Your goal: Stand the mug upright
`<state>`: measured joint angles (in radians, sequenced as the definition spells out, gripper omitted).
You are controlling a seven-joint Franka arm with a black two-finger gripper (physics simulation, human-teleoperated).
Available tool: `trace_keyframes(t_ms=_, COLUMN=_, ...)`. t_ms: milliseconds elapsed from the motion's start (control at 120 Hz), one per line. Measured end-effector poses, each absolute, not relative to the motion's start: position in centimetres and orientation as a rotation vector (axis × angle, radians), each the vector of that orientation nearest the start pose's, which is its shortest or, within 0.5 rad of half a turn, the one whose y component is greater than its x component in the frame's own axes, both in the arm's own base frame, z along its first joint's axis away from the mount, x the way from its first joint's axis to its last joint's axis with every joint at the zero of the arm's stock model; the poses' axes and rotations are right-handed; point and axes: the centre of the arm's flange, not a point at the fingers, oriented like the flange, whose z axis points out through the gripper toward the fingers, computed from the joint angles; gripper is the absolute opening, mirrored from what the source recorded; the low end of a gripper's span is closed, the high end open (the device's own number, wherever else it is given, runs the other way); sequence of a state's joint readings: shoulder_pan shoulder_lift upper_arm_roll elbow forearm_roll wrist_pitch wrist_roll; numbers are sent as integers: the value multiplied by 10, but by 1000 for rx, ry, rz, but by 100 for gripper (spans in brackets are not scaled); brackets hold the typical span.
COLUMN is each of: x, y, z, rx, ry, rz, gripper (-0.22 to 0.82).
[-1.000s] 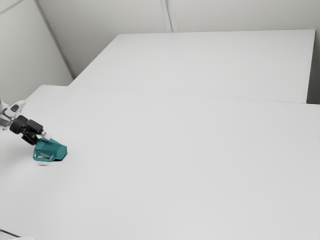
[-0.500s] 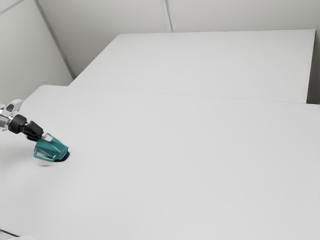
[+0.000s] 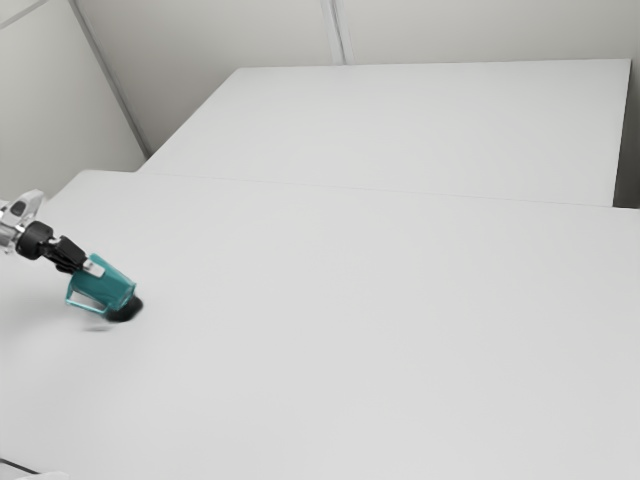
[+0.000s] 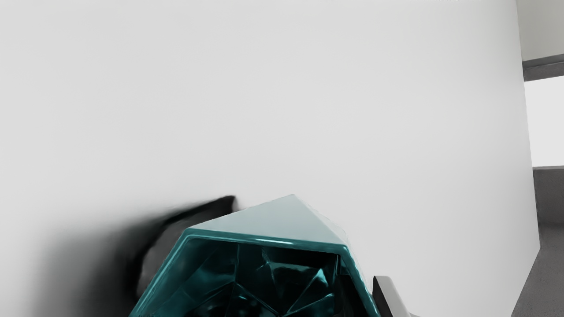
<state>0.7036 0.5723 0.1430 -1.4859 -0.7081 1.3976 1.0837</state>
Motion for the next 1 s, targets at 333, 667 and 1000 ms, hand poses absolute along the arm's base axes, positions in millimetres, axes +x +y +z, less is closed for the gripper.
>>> trace_keyframes(t_ms=333, x=563, y=275, z=424, rx=2381, ry=-428, rz=171, gripper=-17)
trace_keyframes(t_ms=667, x=595, y=121, z=418, rx=2676, ry=-686, rz=31, gripper=-18)
trace_keyframes(t_ms=1000, x=606, y=9, z=388, rx=2938, ry=-788, rz=-32, gripper=-18)
